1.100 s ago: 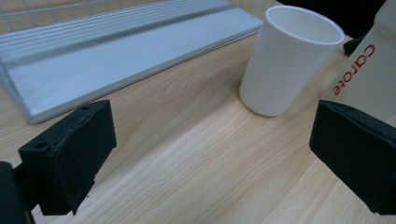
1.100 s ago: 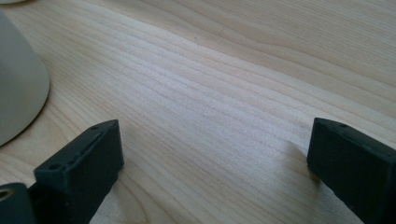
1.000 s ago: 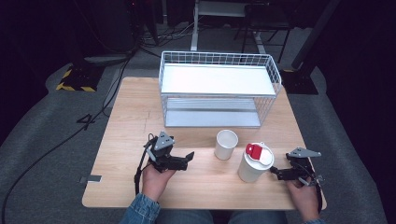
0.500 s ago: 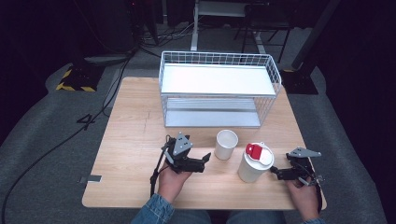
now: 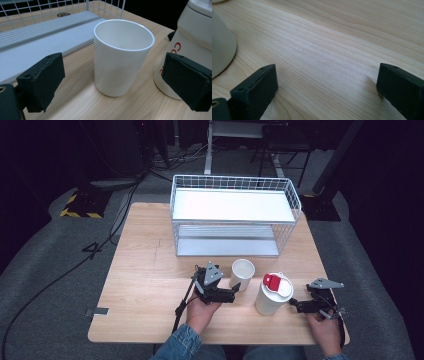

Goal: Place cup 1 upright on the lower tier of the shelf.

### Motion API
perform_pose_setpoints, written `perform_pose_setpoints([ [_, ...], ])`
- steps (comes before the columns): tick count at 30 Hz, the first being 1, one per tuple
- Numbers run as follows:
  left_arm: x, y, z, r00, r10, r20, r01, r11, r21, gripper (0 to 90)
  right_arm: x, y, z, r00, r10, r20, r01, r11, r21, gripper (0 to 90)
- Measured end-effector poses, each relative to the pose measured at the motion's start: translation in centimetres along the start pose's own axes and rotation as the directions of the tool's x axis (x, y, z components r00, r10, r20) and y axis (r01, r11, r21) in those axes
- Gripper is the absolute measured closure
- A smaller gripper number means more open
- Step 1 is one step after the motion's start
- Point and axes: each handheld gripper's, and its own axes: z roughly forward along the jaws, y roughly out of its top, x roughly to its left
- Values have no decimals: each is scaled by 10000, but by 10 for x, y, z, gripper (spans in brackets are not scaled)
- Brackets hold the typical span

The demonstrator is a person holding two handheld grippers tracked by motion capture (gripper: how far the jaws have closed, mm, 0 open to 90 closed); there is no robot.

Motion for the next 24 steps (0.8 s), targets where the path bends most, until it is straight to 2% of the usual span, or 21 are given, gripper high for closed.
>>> perform_pose_setpoints([
  [6,-4,-5,16,9999,-24,-98,25,10000,74,52,0,0,0,10000,0,1,0,10000,0,39],
  [8,-6,-9,23,9999,30,-137,-26,9997,255,52,0,0,0,10000,-2,0,2,10000,-2,39],
  [13,-8,-12,33,9998,-114,-180,120,9995,309,51,0,0,0,10000,-4,-2,4,10000,-3,39],
  [24,-8,-18,58,9988,-193,-452,226,9970,743,53,0,0,0,10000,0,-3,0,10000,-1,39],
])
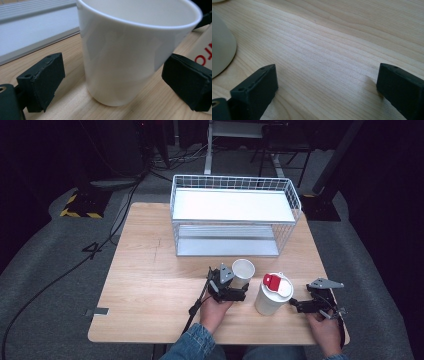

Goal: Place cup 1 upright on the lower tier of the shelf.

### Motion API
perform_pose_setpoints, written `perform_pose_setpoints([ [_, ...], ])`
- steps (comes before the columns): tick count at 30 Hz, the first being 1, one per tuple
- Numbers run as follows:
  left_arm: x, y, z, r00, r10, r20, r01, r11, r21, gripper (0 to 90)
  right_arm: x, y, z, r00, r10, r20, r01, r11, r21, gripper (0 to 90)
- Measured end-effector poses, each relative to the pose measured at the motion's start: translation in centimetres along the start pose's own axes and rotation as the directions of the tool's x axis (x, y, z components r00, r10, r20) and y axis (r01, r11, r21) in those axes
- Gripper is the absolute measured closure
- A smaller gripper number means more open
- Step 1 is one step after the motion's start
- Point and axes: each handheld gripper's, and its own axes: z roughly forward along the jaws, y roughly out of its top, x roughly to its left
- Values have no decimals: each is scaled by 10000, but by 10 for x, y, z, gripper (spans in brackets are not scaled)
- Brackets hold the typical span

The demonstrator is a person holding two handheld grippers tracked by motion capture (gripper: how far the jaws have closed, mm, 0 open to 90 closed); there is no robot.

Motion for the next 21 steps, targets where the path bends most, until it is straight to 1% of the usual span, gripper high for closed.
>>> perform_pose_setpoints([
  [2,-1,0,3,10000,-44,-24,44,10000,46,52,0,0,0,10000,-1,1,1,10000,-1,39],
  [5,-3,1,8,9999,88,-75,-86,9996,251,63,0,0,0,10000,-1,2,1,10000,-2,39],
  [10,-4,2,12,9998,105,-173,-100,9994,318,76,0,0,0,10000,-3,1,3,10000,-1,39],
  [13,-4,4,14,9998,-12,-201,17,9997,257,82,0,0,0,10000,-2,0,2,10000,0,39],
  [16,-5,4,16,9996,-7,-274,12,9998,202,99,0,0,0,10000,-4,1,4,10000,-2,39],
  [17,-5,4,16,9997,22,-260,-17,9998,200,99,0,0,0,10000,0,1,0,10000,-1,39],
  [19,-5,4,15,9998,108,-170,-105,9998,182,139,0,0,0,10000,1,0,-1,10000,-1,39],
  [21,-5,4,15,9998,139,-105,-138,9998,118,150,0,0,0,10000,-1,1,1,10000,-1,39],
])
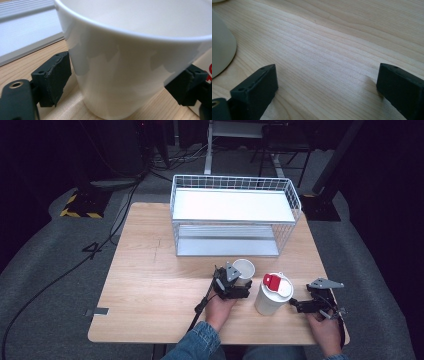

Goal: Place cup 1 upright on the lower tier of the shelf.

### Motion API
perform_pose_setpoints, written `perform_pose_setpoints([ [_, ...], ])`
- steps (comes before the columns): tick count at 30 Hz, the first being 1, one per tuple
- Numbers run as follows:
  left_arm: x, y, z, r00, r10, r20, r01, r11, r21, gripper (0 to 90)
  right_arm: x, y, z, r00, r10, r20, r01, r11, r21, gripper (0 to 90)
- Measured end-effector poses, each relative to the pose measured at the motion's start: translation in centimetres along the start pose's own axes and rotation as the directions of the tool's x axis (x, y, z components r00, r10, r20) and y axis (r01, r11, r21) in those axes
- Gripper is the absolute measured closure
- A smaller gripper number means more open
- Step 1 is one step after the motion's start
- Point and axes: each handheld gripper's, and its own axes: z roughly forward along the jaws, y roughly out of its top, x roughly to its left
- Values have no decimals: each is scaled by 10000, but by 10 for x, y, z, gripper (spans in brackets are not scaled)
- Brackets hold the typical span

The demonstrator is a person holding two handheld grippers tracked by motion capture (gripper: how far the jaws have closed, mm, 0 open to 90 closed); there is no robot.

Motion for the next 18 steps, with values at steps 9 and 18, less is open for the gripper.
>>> perform_pose_setpoints([
  [9,-2,0,-1,9996,289,-56,-289,9996,-15,218,0,0,0,10000,-2,-1,2,10000,0,39],
  [18,-4,1,-2,9991,402,-159,-403,9992,-56,223,0,0,0,10000,1,-1,-1,10000,0,39],
])
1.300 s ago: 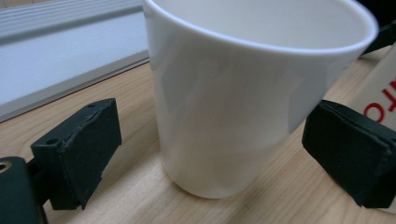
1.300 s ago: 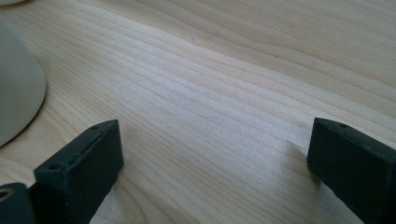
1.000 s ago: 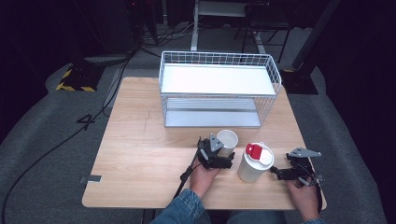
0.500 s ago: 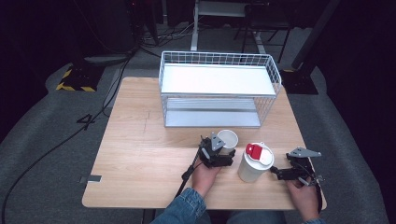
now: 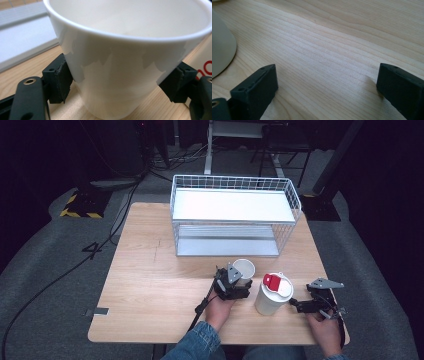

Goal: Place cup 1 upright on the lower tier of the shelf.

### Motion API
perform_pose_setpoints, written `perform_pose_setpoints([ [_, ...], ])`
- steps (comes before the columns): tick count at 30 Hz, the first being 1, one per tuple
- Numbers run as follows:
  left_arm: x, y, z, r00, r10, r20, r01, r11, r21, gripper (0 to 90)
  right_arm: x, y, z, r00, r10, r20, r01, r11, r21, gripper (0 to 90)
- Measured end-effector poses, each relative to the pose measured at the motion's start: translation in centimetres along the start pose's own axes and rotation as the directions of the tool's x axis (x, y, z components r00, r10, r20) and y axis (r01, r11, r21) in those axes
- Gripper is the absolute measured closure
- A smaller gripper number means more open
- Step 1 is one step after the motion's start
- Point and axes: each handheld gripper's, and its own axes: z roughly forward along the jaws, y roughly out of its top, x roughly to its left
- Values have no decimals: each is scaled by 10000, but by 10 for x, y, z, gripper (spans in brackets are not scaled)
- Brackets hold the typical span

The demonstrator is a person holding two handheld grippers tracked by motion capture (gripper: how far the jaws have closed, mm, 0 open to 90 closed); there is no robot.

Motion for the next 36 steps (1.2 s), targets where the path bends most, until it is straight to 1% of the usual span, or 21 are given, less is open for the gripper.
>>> perform_pose_setpoints([
  [1,-1,1,-1,9999,92,-51,-92,10000,-32,223,0,0,0,10000,0,0,0,10000,0,39],
  [2,-2,2,-4,9998,189,-67,-191,9996,-203,224,0,0,0,10000,0,2,0,10000,1,39],
  [4,-3,4,-8,9996,279,-102,-283,9991,-314,224,0,0,0,10000,0,0,0,10000,2,39],
  [7,-4,6,-11,9996,271,-127,-276,9989,-388,225,0,0,0,10000,0,1,0,10000,1,39],
  [9,-4,9,-16,9996,236,-132,-242,9986,-473,225,0,0,0,10000,-1,0,1,10000,1,39],
  [11,-2,13,-21,9993,325,-163,-333,9984,-468,225,0,0,0,10000,0,1,0,10000,1,39],
  [13,-2,14,-24,9997,251,-75,-255,9984,-511,224,0,0,0,10000,-1,4,1,10000,2,39],
  [14,1,16,-29,9996,275,-71,-279,9980,-562,224,0,0,0,10000,-5,6,5,10000,-1,39],
  [15,1,16,-29,9996,275,-71,-279,9980,-562,224,0,0,0,10000,-5,6,5,10000,-1,39],
  [19,8,24,-43,9993,326,-155,-335,9974,-639,225,0,0,0,10000,-5,5,5,10000,0,39],
  [20,8,26,-45,9996,254,-125,-262,9974,-673,225,0,0,0,10000,-7,7,7,10000,0,39],
  [21,11,27,-48,9995,277,-181,-290,9967,-758,225,0,0,0,10000,-4,6,4,10000,1,39],
  [22,12,29,-50,9995,269,-161,-280,9970,-725,224,0,0,0,10000,-6,7,6,10000,0,39],
  [23,13,31,-52,9998,160,-115,-168,9974,-703,224,0,0,0,10000,-7,9,7,10000,-1,39],
  [24,14,32,-53,9997,205,-122,-213,9973,-705,224,0,0,0,10000,-10,10,10,10000,-3,39],
  [26,18,36,-58,9997,161,-164,-173,9971,-737,224,0,0,0,10000,-9,9,9,10000,0,39],
  [28,22,37,-61,9997,106,-241,-126,9963,-846,224,0,0,0,10000,-11,9,11,10000,-2,39],
  [30,24,38,-61,9997,26,-263,-47,9966,-823,224,0,0,0,10000,-12,12,12,10000,-1,39],
  [32,28,40,-62,9994,-29,-335,6,9976,-687,224,0,0,0,10000,-10,9,10,10000,-8,39],
  [33,33,43,-62,9990,-34,-441,2,9975,-708,224,0,0,0,10000,-9,11,9,10000,-6,39],
  [36,39,45,-62,9986,-81,-526,40,9970,-768,224,0,0,0,10000,-11,12,11,10000,-1,39],
])
